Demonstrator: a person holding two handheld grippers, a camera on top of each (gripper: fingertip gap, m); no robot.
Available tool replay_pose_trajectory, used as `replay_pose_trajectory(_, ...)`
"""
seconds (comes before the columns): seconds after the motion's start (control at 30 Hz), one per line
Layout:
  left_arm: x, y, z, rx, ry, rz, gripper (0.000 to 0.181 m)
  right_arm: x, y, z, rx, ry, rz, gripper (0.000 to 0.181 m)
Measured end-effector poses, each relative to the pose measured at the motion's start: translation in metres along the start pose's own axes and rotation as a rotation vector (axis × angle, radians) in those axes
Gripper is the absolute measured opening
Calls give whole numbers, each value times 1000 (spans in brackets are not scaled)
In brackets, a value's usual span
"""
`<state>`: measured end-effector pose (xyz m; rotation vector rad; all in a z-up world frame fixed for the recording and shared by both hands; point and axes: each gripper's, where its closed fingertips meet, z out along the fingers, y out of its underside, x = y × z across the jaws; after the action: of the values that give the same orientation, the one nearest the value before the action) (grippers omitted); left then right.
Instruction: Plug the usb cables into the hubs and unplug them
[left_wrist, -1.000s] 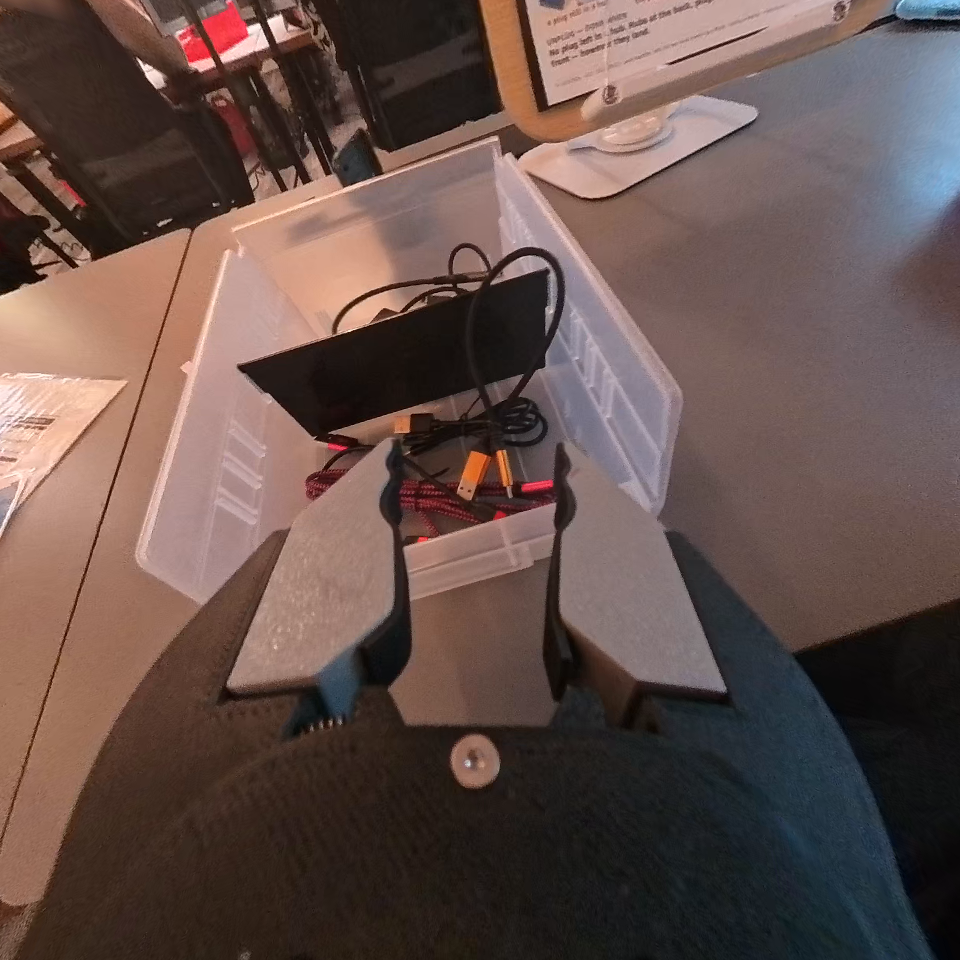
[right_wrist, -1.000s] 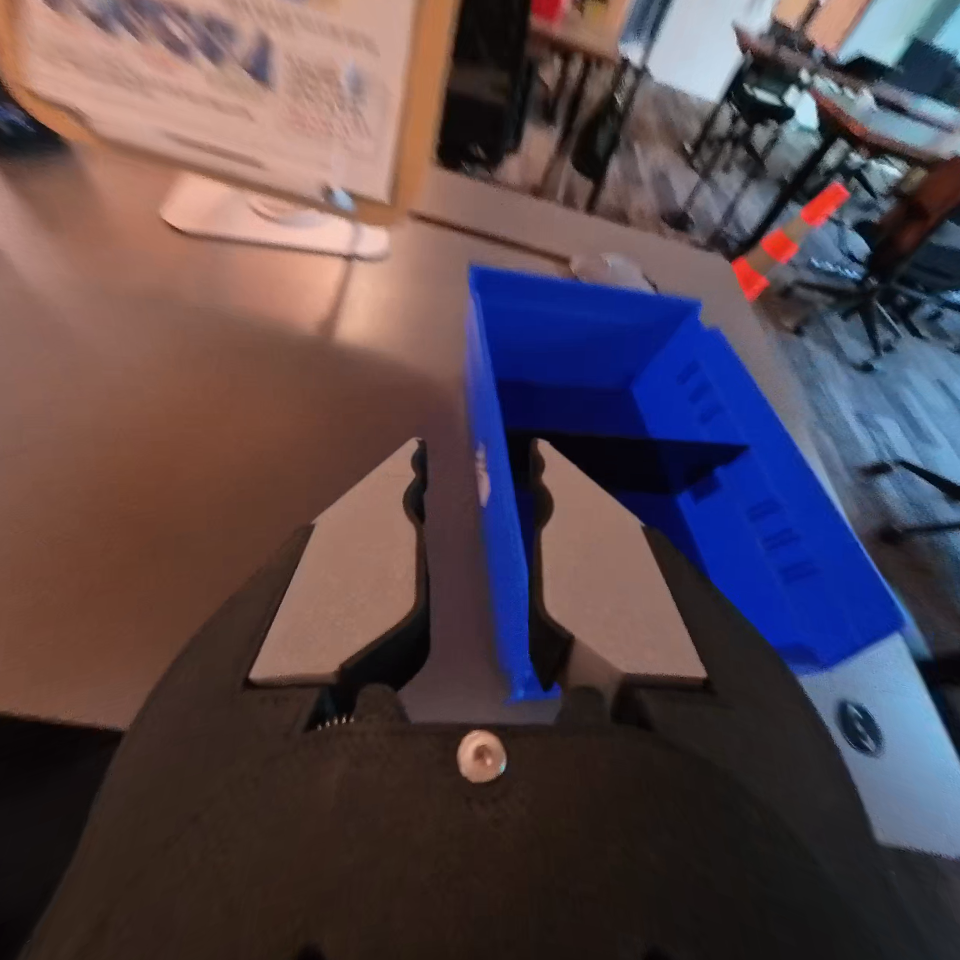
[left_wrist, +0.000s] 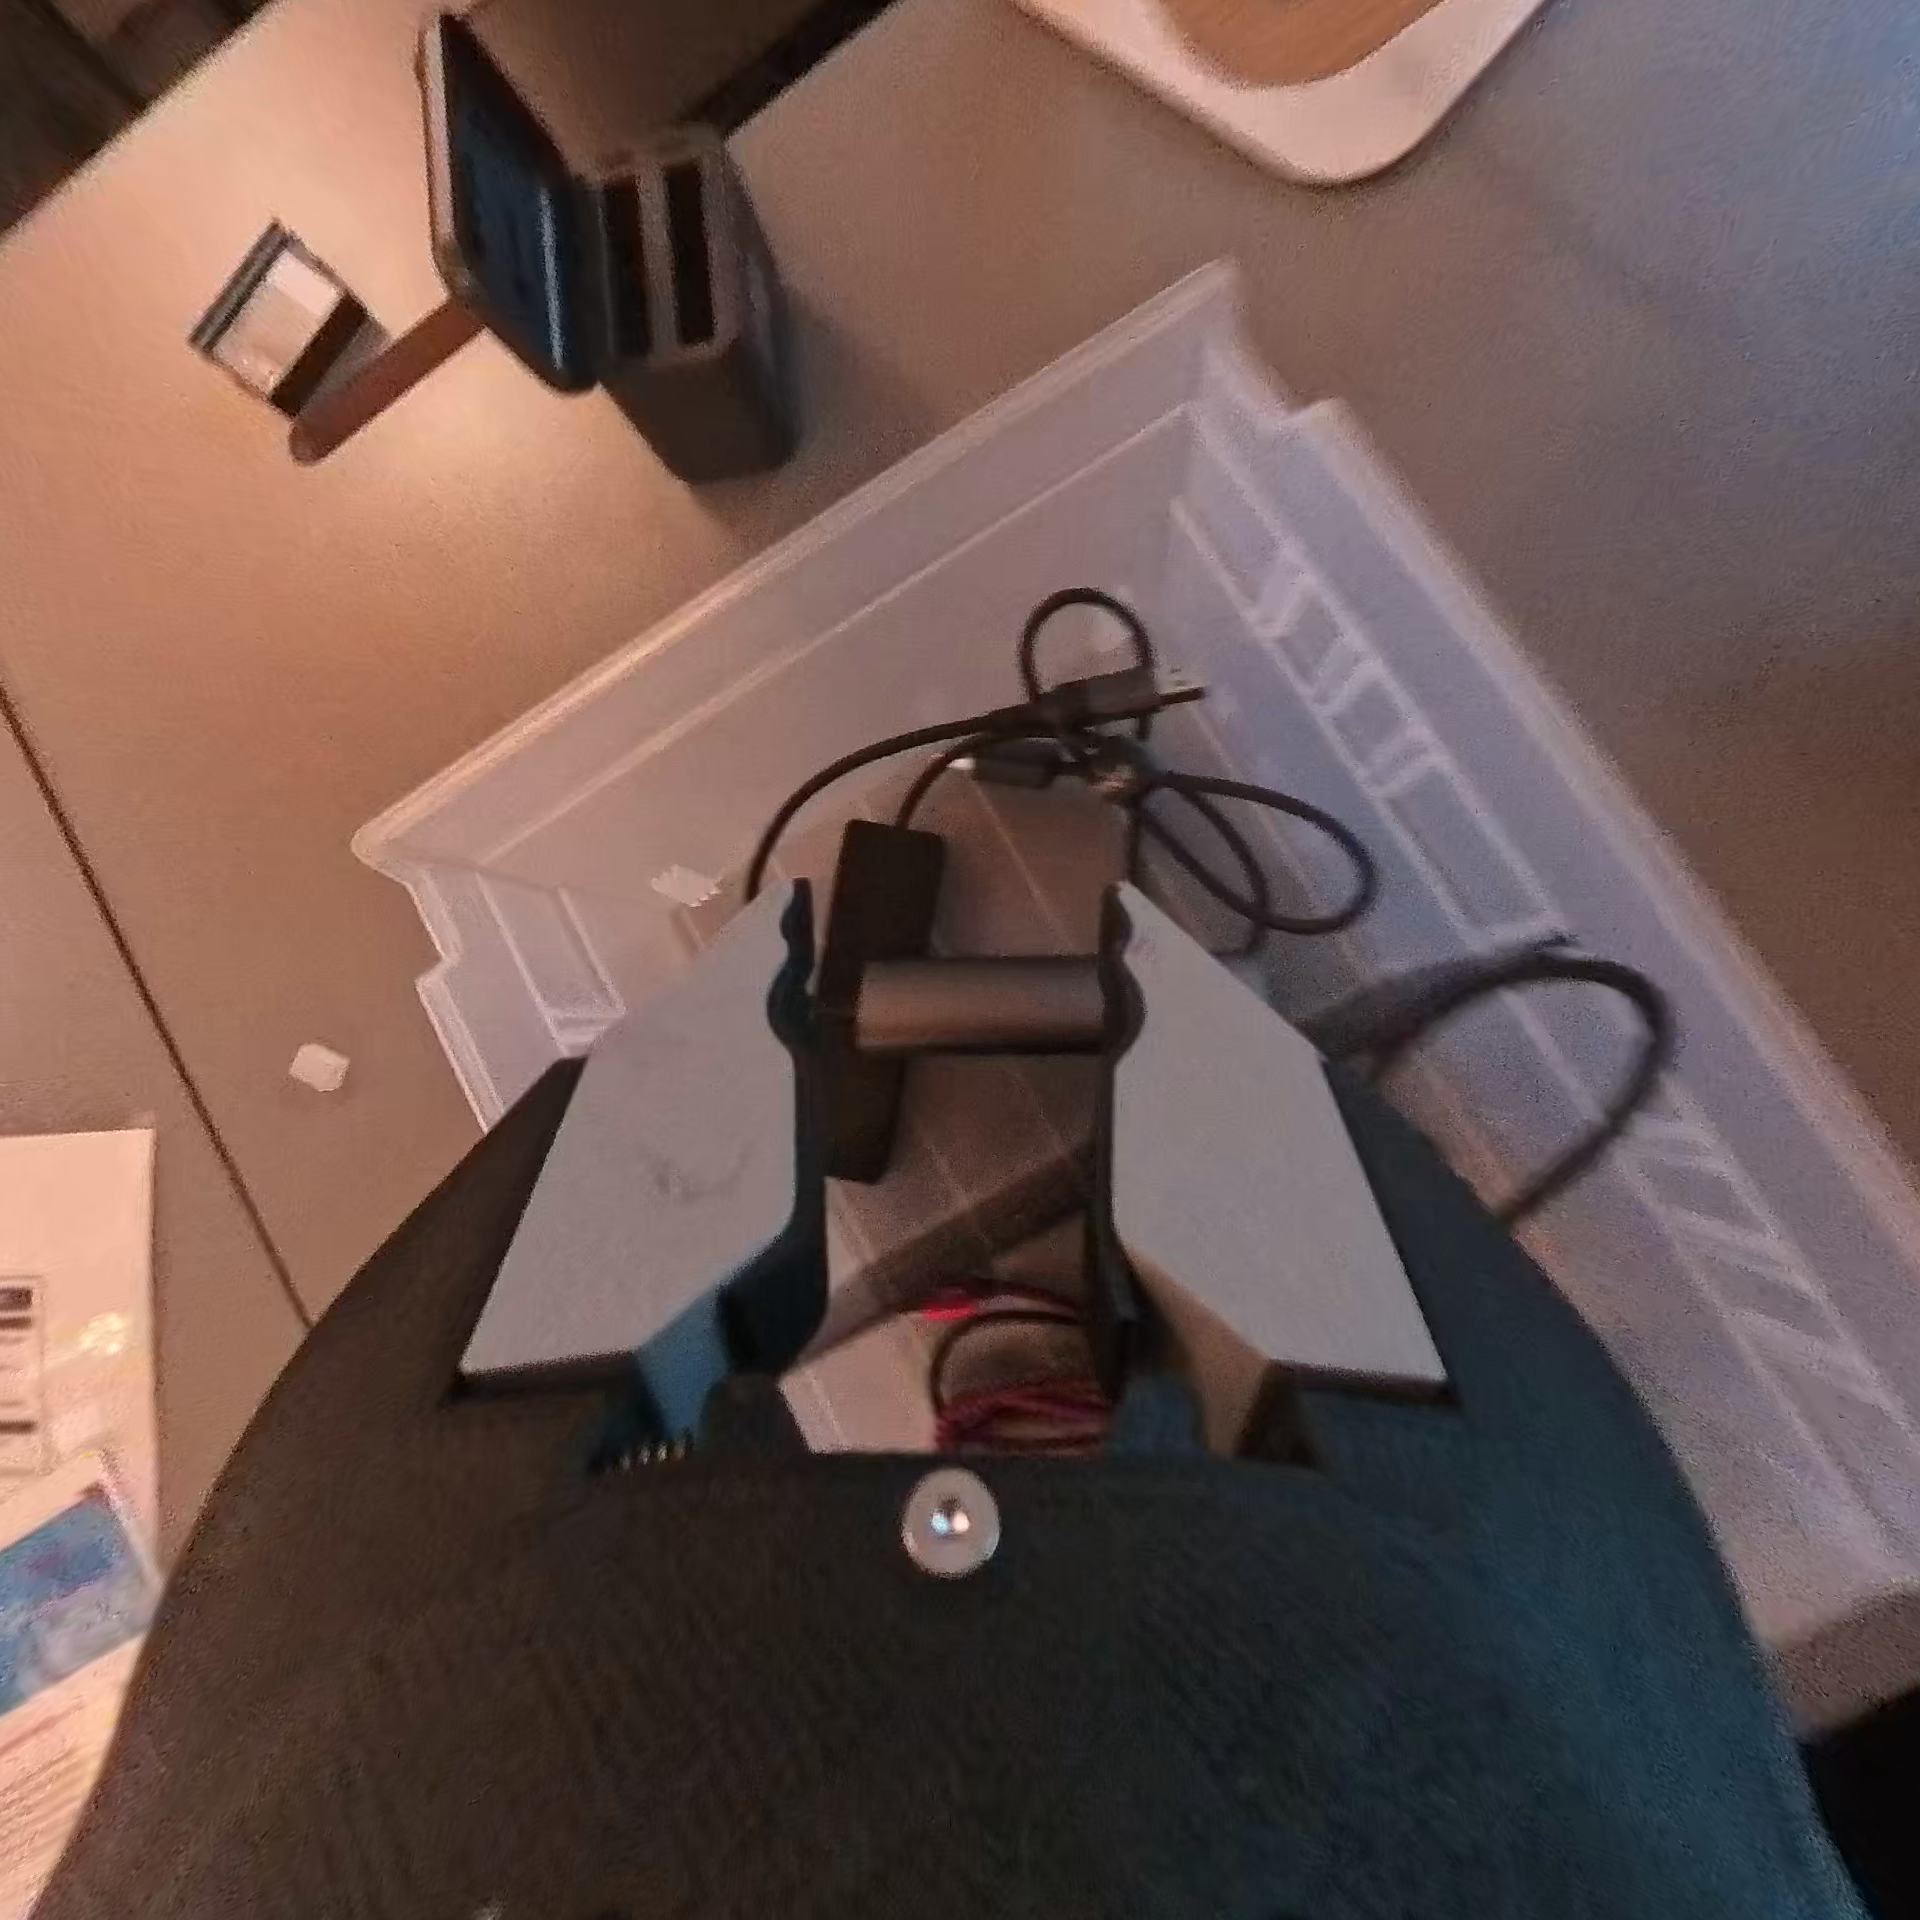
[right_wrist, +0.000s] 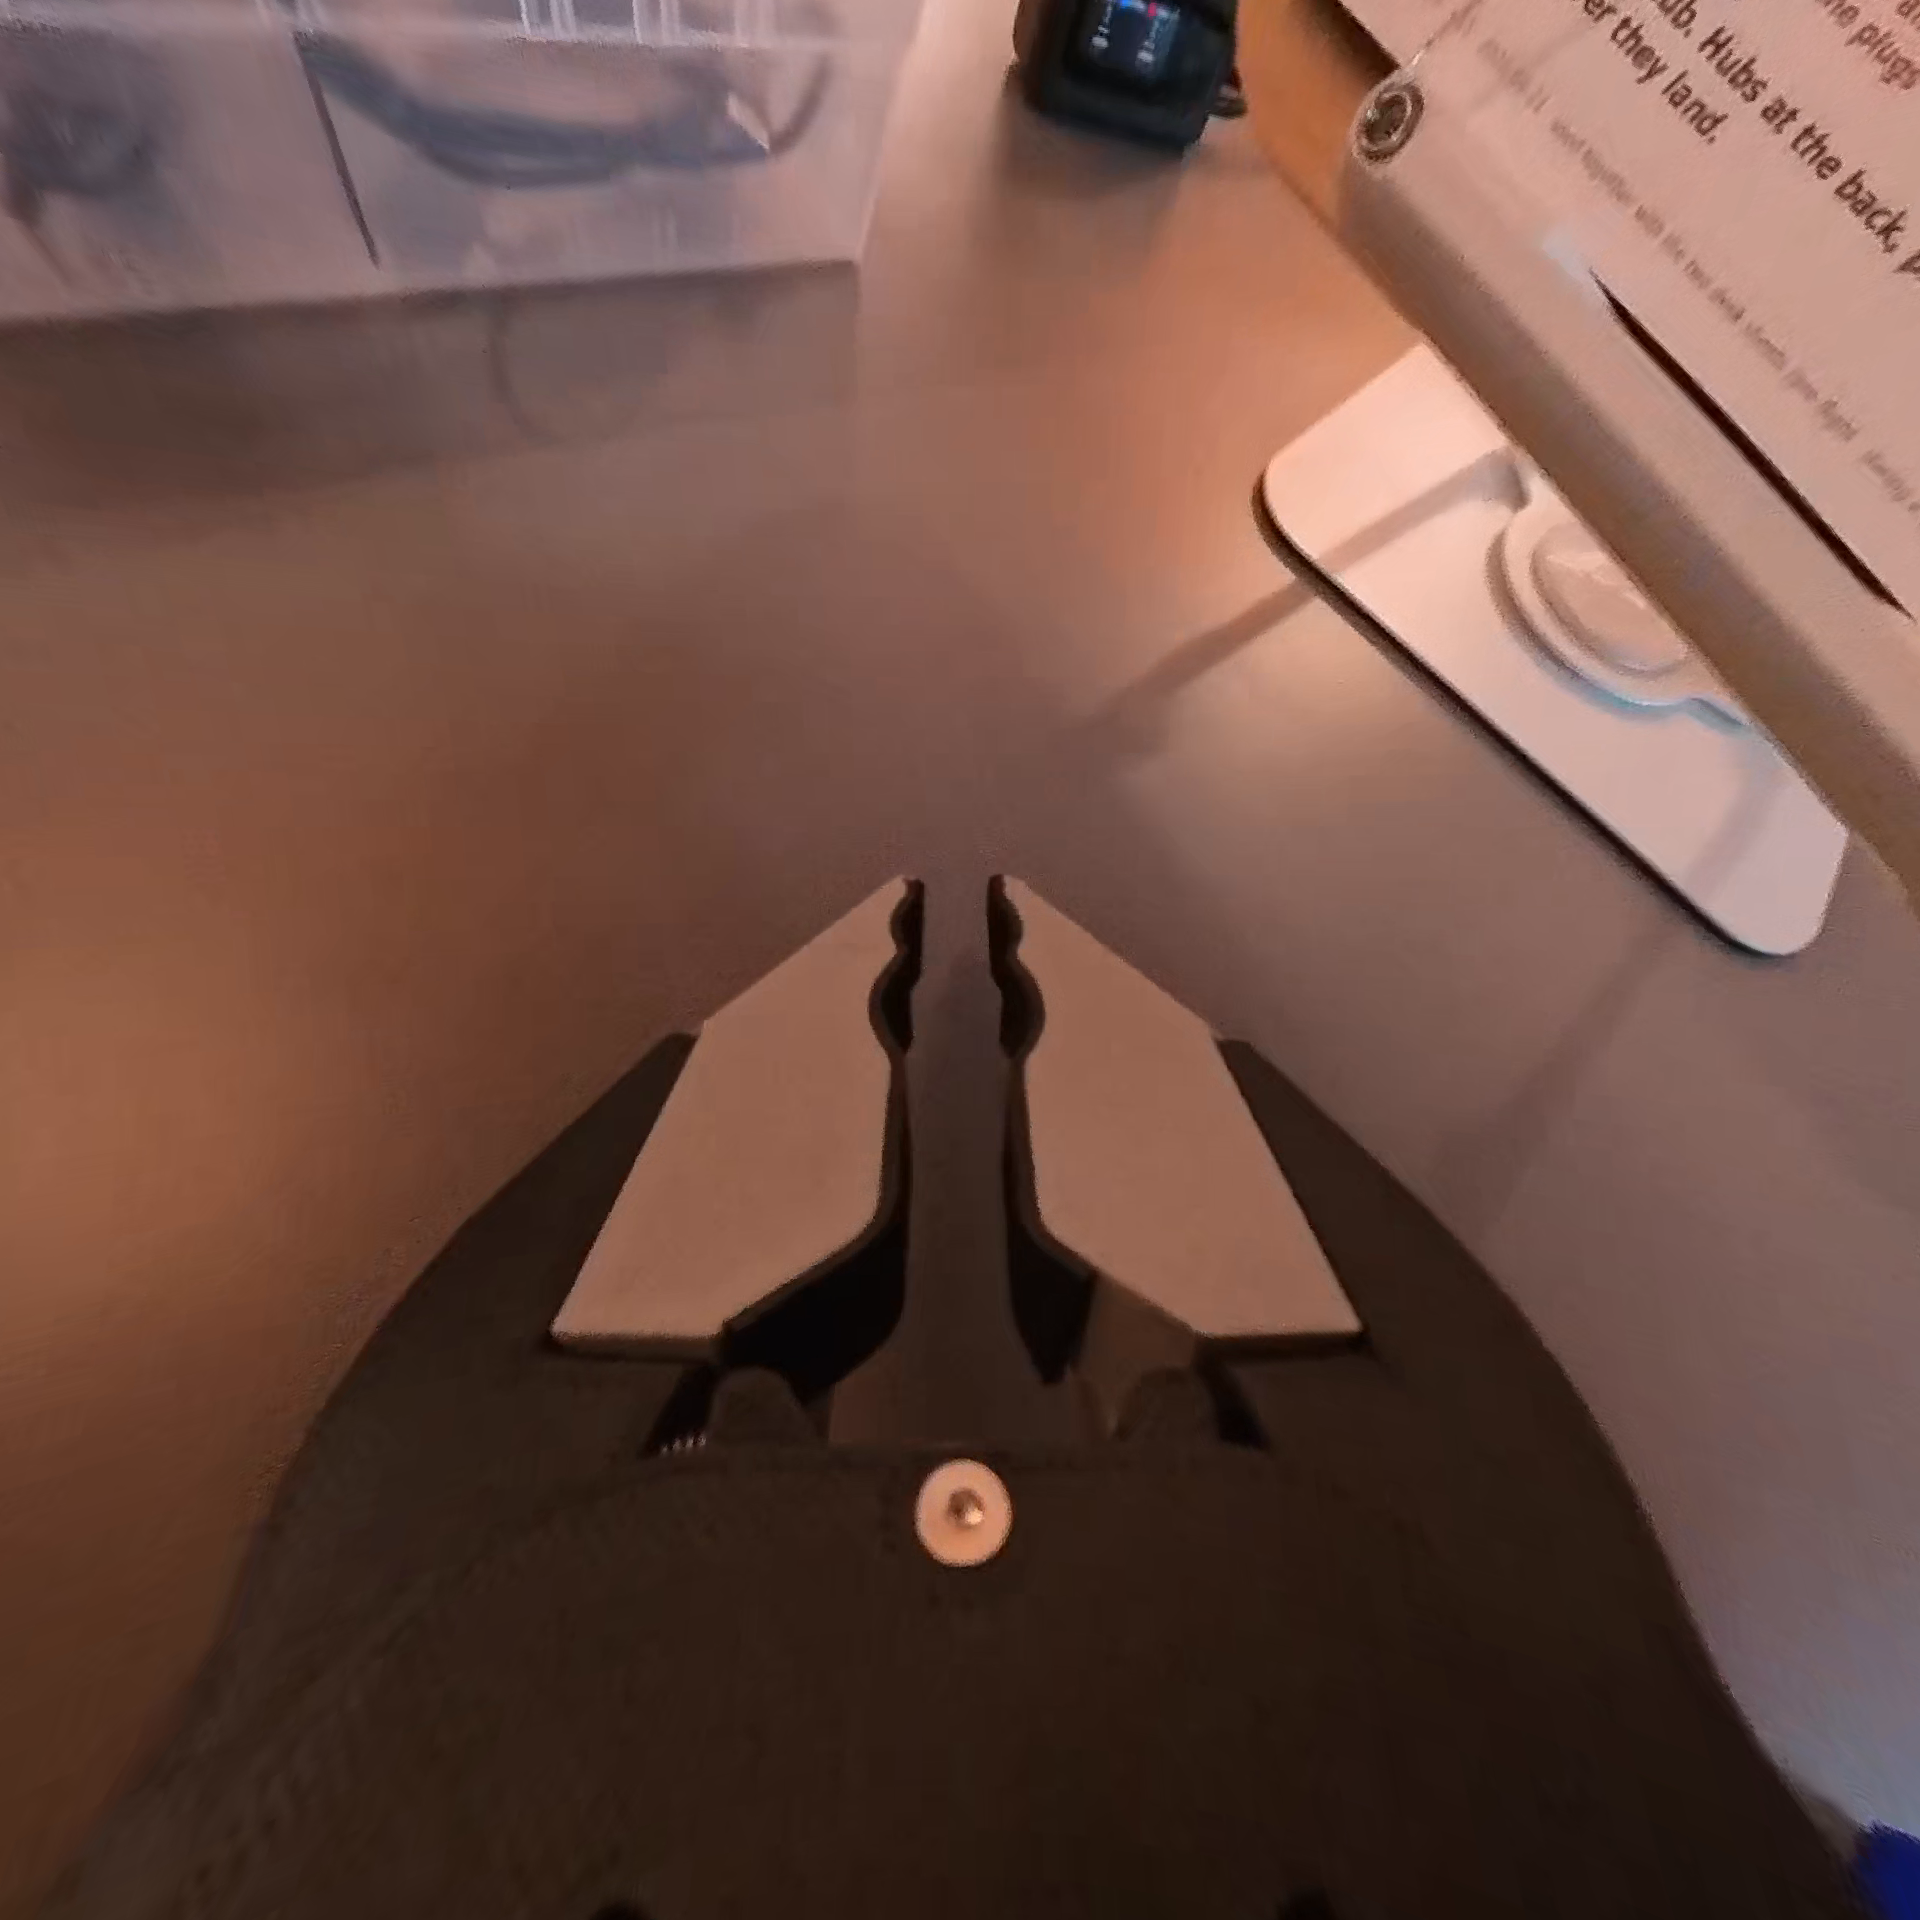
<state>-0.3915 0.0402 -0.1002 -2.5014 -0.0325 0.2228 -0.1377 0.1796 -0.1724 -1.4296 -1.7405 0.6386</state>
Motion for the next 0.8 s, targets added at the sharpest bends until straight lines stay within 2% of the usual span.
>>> replay_pose_trajectory(0.07, -21, 9, 22, -97, -61, 24, 55, 2, 9, -1, -21, 13, 13, 10)
replay_pose_trajectory(0.17, -48, 21, 43, -226, -147, 36, 55, 0, 8, 2, -27, -43, 97, 17)
replay_pose_trajectory(0.3, -56, 29, 62, -294, -128, -37, 58, -8, 4, -1, -10, -78, 90, 17)
replay_pose_trajectory(0.37, -62, 34, 65, -336, -152, -67, 50, -7, 4, -2, -20, -35, 30, 17)
replay_pose_trajectory(0.57, -55, 41, 58, -357, -155, -111, 52, -8, -4, -9, -9, 35, -79, 15)
replay_pose_trajectory(0.7, -70, 35, 60, -325, -256, -219, 41, -9, -7, -10, 10, 39, -76, 15)
replay_pose_trajectory(0.8, -73, 38, 64, -359, -317, -202, 41, -9, -7, -10, 15, 45, -74, 15)
